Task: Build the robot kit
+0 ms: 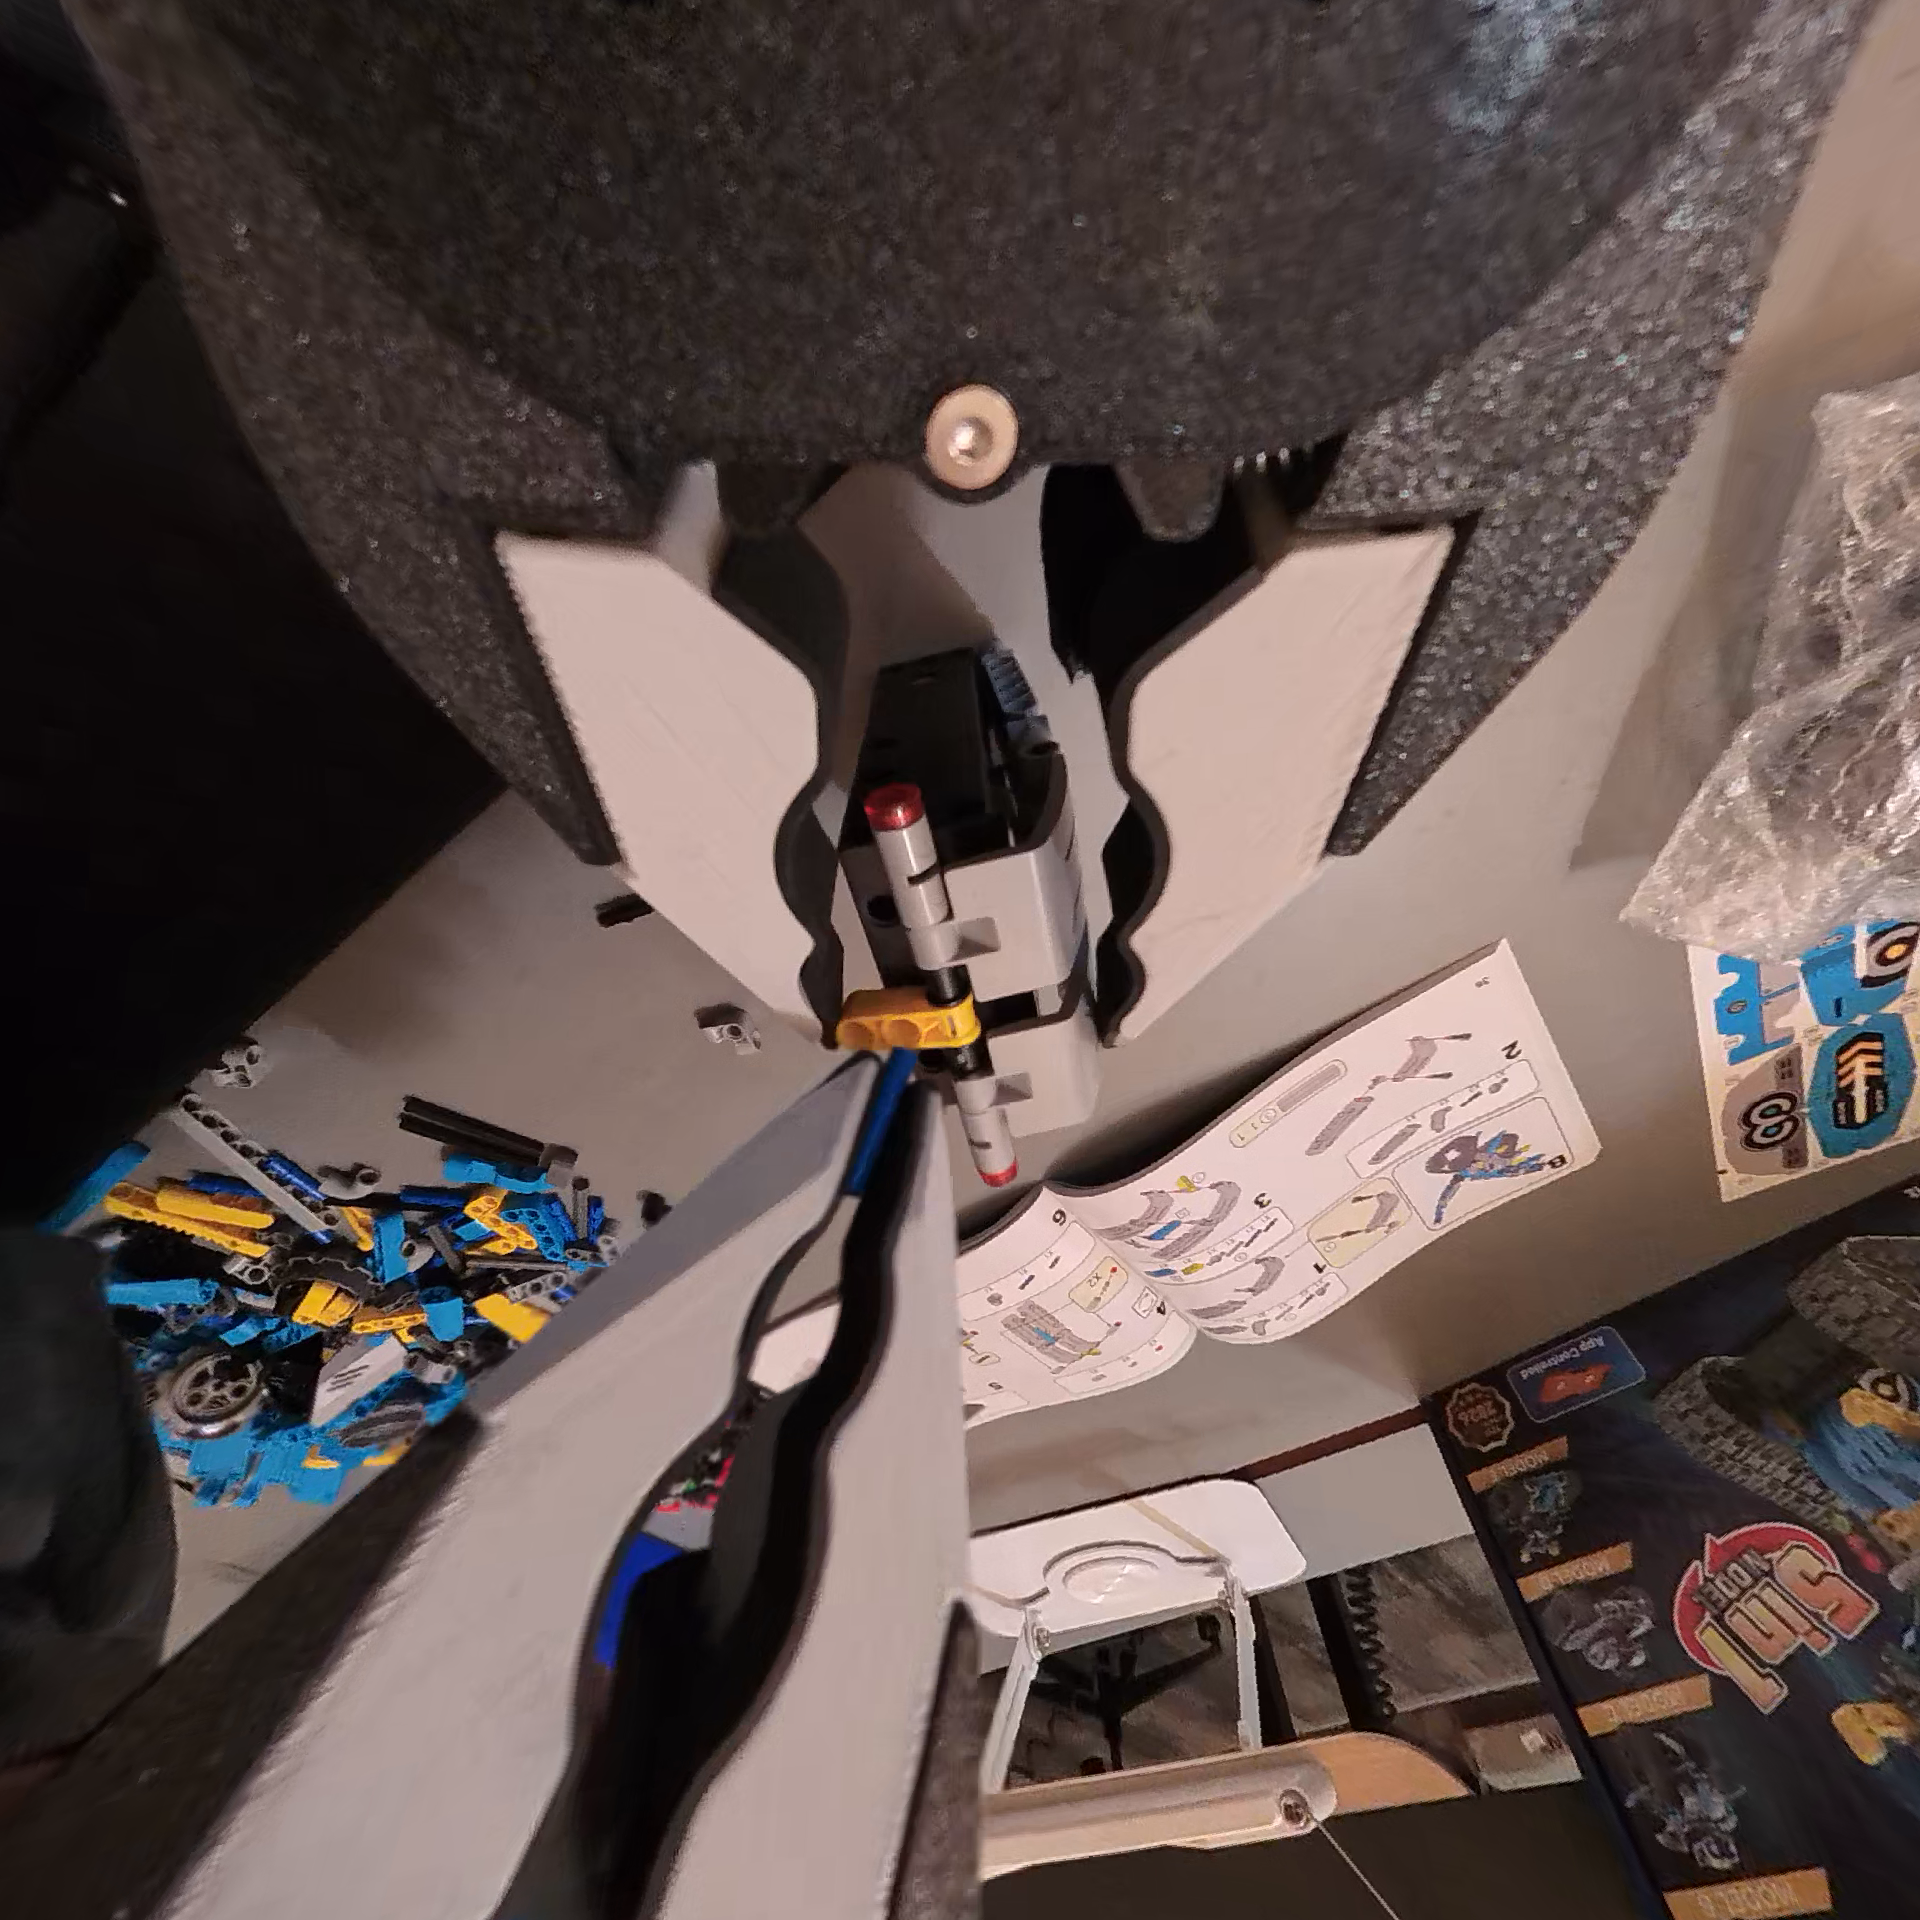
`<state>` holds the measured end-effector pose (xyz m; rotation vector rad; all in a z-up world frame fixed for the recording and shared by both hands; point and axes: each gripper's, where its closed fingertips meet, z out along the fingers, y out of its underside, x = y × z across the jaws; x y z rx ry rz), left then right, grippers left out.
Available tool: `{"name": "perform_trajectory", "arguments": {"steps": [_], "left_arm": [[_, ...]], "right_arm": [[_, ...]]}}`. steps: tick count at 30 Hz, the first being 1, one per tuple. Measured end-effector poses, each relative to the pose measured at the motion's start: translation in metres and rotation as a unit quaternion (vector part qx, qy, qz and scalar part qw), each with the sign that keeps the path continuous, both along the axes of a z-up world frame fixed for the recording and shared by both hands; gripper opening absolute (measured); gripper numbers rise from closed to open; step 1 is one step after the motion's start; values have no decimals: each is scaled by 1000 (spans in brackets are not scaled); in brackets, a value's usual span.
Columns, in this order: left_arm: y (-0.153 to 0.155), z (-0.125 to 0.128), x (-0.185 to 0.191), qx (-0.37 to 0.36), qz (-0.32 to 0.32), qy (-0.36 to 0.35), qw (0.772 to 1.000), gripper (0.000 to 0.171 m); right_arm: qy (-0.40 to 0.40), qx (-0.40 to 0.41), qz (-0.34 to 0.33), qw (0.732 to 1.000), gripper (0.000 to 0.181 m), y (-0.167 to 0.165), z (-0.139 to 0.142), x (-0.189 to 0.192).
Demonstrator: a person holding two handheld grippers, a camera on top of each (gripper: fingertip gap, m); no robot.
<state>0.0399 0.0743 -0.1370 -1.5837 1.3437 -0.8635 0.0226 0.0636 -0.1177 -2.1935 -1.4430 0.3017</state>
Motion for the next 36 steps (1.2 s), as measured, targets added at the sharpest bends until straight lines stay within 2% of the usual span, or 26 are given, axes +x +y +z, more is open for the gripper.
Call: {"name": "perform_trajectory", "arguments": {"steps": [3, 10, 14, 17, 21, 28, 31, 36], "left_arm": [[0, 0, 0, 7, 3, -7, 1000, 48], [0, 0, 0, 14, 6, -12, 1000, 48], [1, 0, -1, 6, 6, -16, 1000, 48], [2, 1, -2, -3, 6, -20, 1000, 48], [1, 0, -1, -1, 3, -18, 1000, 48], [1, 0, -1, -3, 1, -24, 1000, 48], [1, 0, -1, -3, 0, -24, 1000, 48], [1, 0, -1, -5, 1, -26, 1000, 49]], "right_arm": [[-22, -23, -6, 999, 3, -1, -3, -2], [-104, -19, -24, 994, 3, -1, -4, -2], [-108, -41, -35, 993, 3, 0, -4, -4], [-111, -45, -29, 992, 3, 0, -4, -4], [-152, -33, 0, 988, 3, -1, -6, -3], [-116, -32, -11, 993, 4, 1, -5, -3], [-110, -10, -26, 994, 14, 1, -2, 2], [-81, 15, -31, 996, 4, 0, 0, 0]]}}
